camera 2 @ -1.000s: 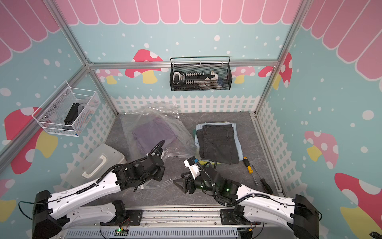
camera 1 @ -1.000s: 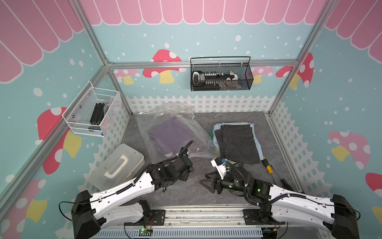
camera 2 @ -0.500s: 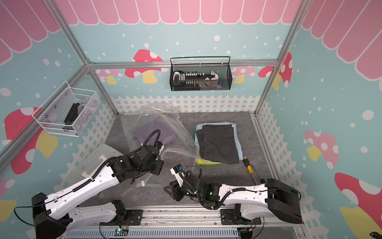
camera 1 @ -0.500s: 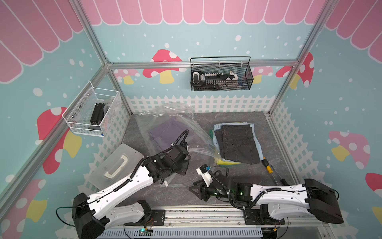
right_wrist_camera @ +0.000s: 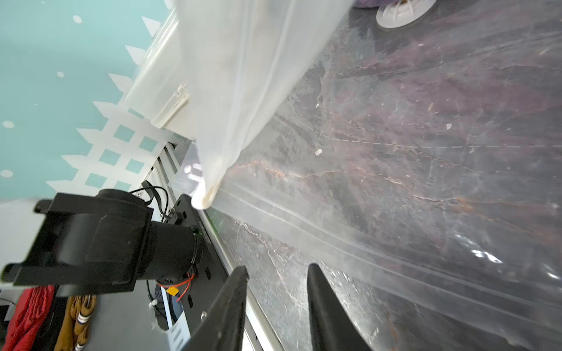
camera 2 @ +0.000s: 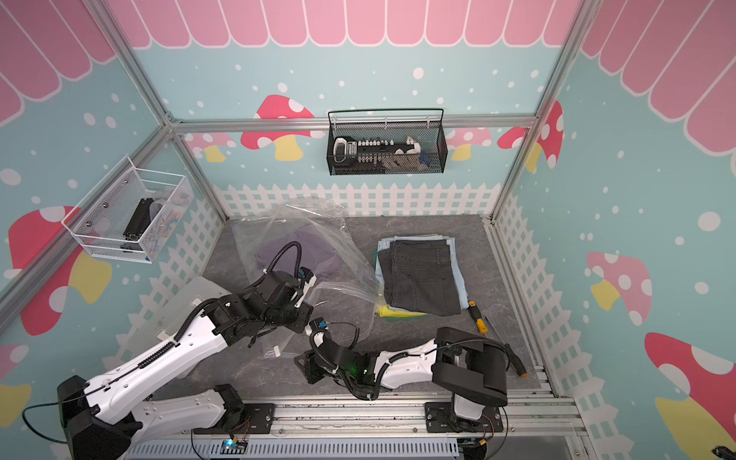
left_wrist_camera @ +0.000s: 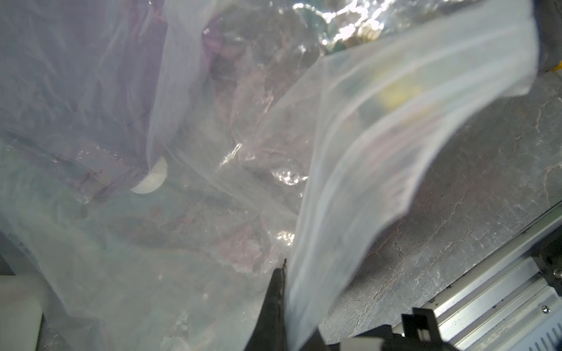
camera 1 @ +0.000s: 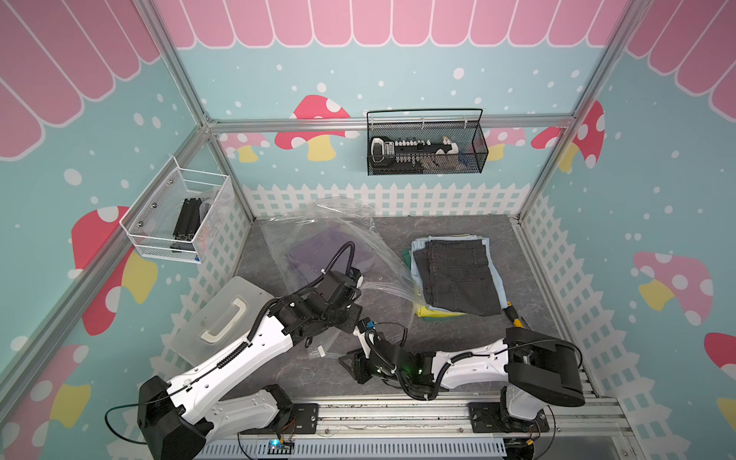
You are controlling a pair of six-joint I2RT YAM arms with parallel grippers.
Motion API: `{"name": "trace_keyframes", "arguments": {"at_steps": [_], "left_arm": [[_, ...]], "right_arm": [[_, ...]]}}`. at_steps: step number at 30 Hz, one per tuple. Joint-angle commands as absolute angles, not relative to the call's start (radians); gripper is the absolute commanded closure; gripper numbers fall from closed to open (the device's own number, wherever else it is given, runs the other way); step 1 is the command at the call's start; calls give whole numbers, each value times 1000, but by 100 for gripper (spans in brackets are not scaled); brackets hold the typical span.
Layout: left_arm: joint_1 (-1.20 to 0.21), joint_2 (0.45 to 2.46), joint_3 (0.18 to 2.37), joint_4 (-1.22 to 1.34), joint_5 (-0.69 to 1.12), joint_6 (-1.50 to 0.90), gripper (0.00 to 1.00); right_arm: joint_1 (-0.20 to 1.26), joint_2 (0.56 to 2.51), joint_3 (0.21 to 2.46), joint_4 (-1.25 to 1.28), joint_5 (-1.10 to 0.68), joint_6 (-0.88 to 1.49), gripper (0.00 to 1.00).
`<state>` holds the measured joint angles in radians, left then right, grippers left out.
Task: Take the trousers out of the vacuum bag
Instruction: Take out the trousers from the vacuum bag.
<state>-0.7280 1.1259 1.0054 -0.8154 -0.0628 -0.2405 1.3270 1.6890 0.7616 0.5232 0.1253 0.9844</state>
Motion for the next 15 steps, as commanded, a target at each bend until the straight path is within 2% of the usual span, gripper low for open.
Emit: {"name": "trace_keyframes", "arguments": {"at_steps": [1,15], "left_arm": [[-716,1099,996,-775,-10,-202,100],[-692,1106,1003,-733,24,-207,100]], "right_arm": [[1308,1721,793,586,169,1047,66],[1177,1764,816,630,119,1100,68]]}}
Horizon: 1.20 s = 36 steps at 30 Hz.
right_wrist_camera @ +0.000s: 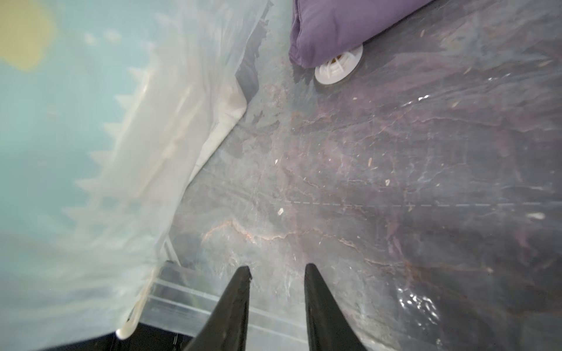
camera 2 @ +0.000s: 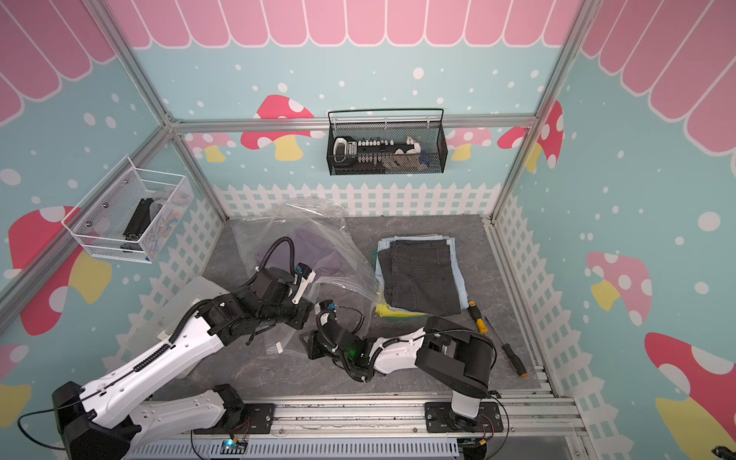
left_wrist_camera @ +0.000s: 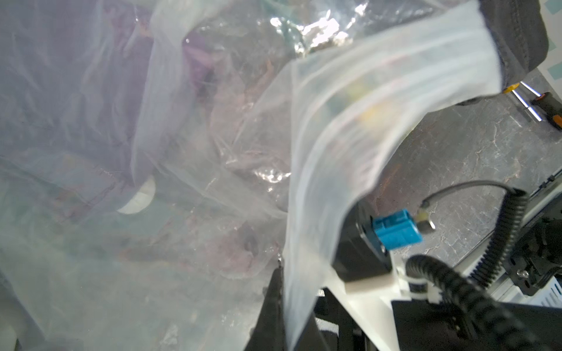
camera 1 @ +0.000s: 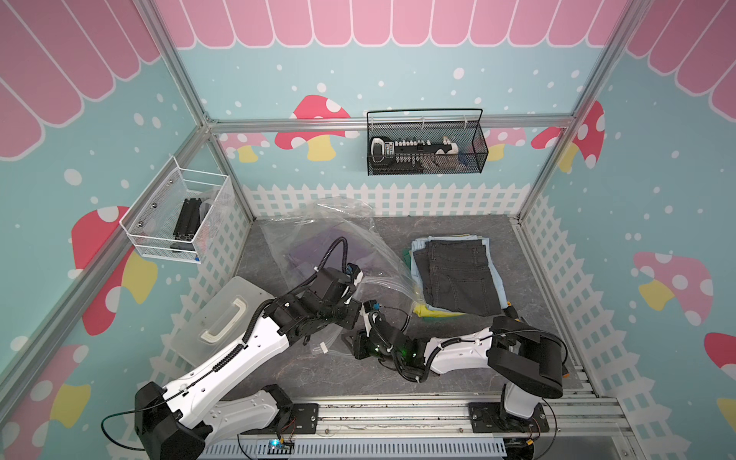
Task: Take the trousers out of the vacuum bag
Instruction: Take out the trousers from the vacuum bag.
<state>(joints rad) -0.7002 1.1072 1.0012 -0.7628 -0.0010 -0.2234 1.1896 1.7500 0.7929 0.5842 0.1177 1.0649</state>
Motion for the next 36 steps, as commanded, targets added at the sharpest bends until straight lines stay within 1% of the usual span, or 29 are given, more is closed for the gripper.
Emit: {"name": "trace_keyframes", "arguments": {"at_steps": [1,8,12,20,29,34,36], "left_arm": [[-692,1105,1001,-731,24,-207,100],[-692,1088,1001,-728,16,-203,100],[-692,1106,1026,-731,9,-186,100],[-689,1127,1039,-719,23,-178,100],[-688,1135,1072,-720,35,-156,100],[-688,1121,1072,-724,37,-150,100],[-687,1106,1069,-728,38,-153,100]], "right_arm": [[1171,1765,816,631,120,1102,68],[1145,1775,821,672,131,1120,67],[1143,1776,821,687,182,1161,67],[1140,1796,830,687,223,1201,67],[1131,1873,846,718,297,1280,66],[1105,1930,888,718,334,1321,61],[1088,1955,912,716,349,1345,57]]}}
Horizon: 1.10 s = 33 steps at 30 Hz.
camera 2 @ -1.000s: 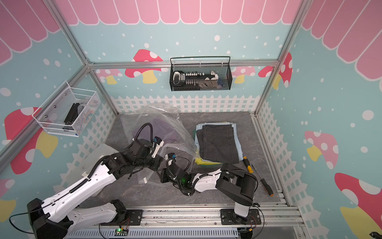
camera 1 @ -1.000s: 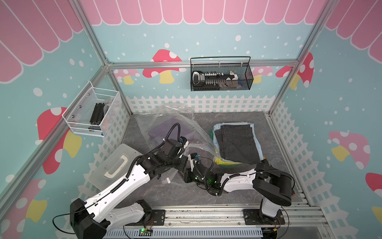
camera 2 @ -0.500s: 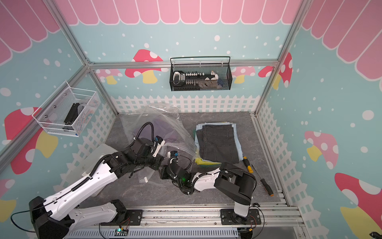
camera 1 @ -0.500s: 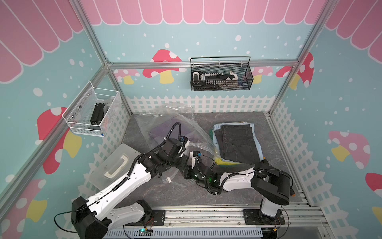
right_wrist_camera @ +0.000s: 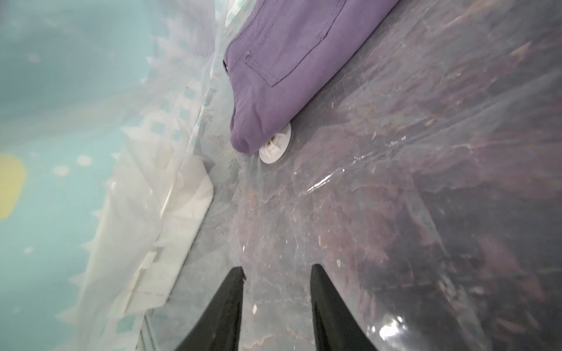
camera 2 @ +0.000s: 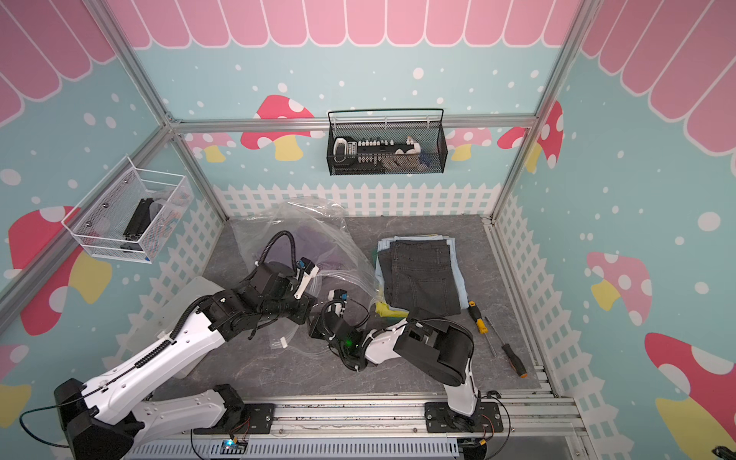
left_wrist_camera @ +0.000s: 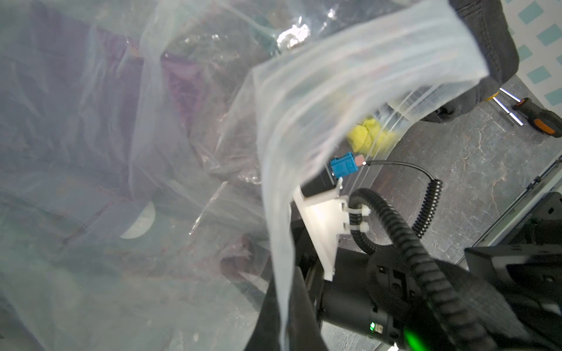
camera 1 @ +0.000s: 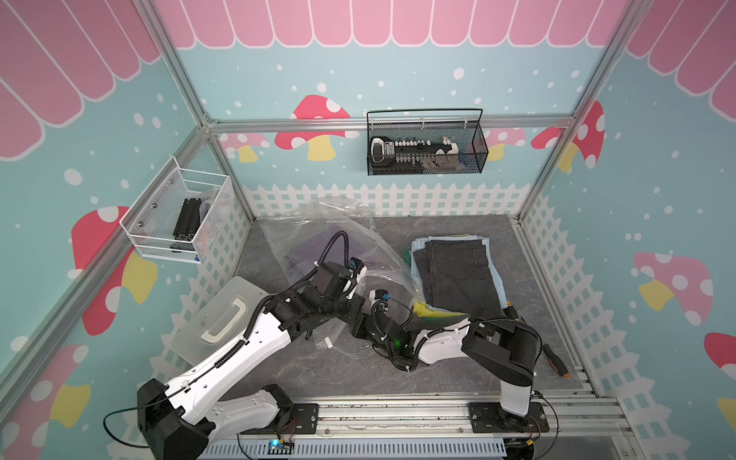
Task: Take the trousers out of the vacuum bag
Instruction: Take out the trousers from the vacuum bag.
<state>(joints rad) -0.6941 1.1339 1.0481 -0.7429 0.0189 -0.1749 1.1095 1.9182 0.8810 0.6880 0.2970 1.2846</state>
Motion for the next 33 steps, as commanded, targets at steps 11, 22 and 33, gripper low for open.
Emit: {"name": "trace_keyframes", "arguments": {"at_steps": [11,22,33], "left_arm": [[-689,1100,1061,-730,63,-176,100],[-688,1085,1041,-733,63,-186,100],[-688,1102,1036,-733,65,-184,100]], "right_arm": [[1005,2098,1101,647,373,1440,46],[950,2201,1270,530,391,1519,43],[919,2280,1422,355,429,1572,42]]}}
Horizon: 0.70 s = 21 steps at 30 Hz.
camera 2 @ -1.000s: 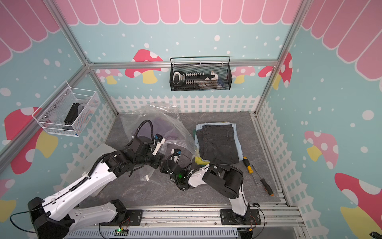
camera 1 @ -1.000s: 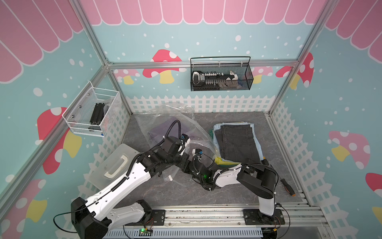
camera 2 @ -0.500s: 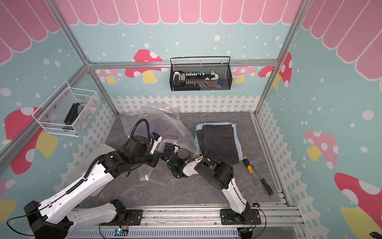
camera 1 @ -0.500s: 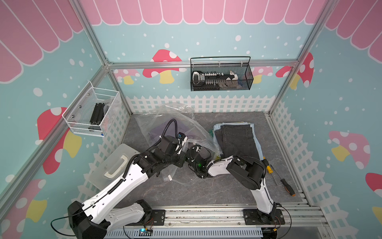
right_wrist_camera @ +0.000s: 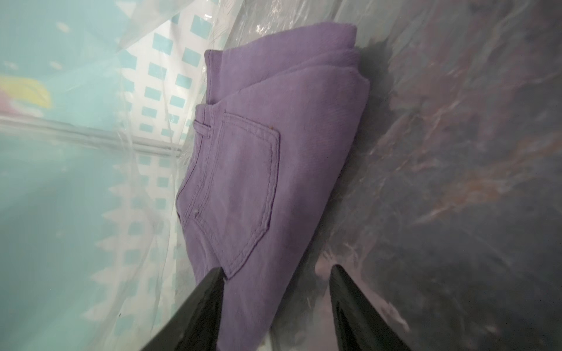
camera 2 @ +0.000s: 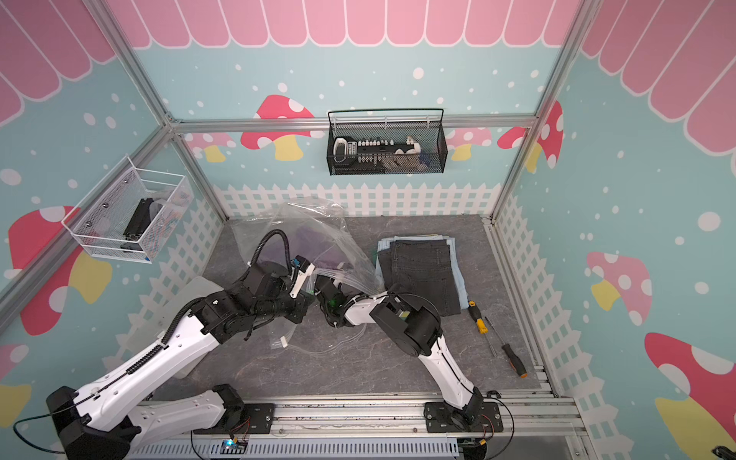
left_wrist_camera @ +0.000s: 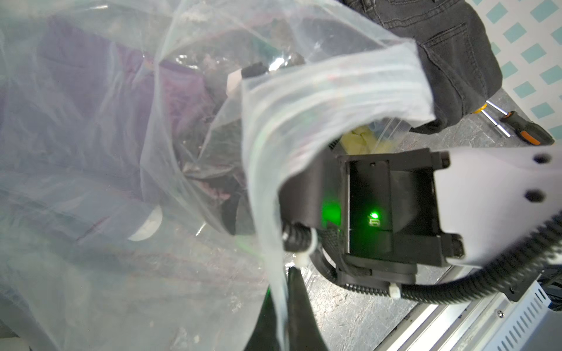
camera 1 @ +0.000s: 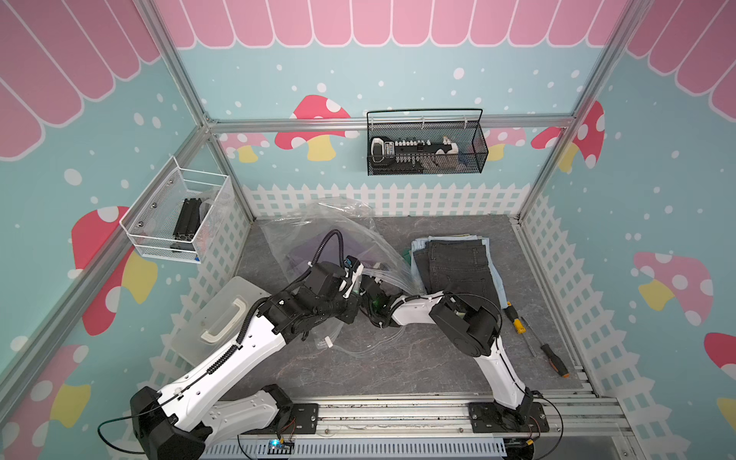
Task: Take the trousers out of the vacuum bag
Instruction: Take out the trousers from the vacuum bag.
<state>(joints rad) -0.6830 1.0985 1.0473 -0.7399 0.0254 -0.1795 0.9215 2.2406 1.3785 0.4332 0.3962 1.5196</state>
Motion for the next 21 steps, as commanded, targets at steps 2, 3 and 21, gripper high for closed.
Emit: {"name": "trace_keyframes", "arguments": {"at_steps": [2,3,21], "left_arm": [[-689,1101,1034,-734,68,-184,100],[-688,1104,1035,-734,70,-184,100],[-688,1127,1026,-734,67,-181,100]], "right_arm": [[912,2302,1455,332,425,1578,42],[908,2313,1464,330,421,1580,42],[864,2448,1659,227,374,1584,58]]}}
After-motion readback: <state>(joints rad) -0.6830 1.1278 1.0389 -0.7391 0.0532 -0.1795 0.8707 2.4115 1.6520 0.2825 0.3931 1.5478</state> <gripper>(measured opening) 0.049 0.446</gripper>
